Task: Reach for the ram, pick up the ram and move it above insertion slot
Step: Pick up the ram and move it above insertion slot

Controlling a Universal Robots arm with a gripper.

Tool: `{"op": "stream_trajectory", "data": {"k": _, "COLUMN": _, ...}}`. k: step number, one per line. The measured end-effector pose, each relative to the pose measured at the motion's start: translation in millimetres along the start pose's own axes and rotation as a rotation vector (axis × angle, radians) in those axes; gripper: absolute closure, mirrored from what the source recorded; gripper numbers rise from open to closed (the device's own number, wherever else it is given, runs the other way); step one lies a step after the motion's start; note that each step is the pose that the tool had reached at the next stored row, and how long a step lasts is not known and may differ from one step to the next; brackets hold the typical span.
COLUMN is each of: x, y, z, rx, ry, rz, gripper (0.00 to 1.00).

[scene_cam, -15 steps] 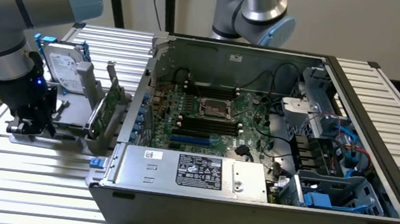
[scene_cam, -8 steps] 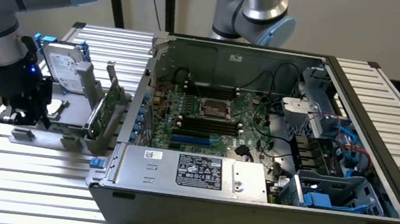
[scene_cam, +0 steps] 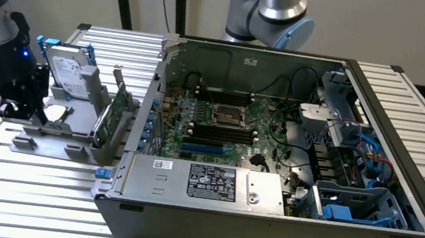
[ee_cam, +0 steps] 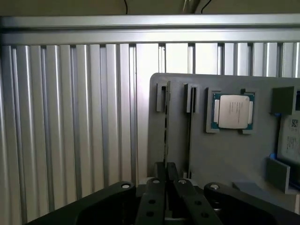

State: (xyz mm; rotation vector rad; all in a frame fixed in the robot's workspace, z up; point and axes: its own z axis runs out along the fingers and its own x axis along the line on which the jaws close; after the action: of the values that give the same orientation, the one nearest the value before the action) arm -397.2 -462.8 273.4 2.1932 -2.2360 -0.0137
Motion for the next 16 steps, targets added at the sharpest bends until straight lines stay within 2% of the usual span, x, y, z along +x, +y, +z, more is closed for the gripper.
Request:
{"op": "stream_trajectory", "data": {"k": 5, "x": -0.8, "y": -10.6, "z": -22.5, "rx": -0.0003, "ry": -0.0001, "rz": 0.0, "gripper": 0.87}}
{"op": "stream_trajectory", "data": {"k": 16, "x": -4.1, "y": -53.6, "z": -73.2, "rx": -0.0007, "ry": 0.0001, "rz": 0.0, "gripper": 0.87}}
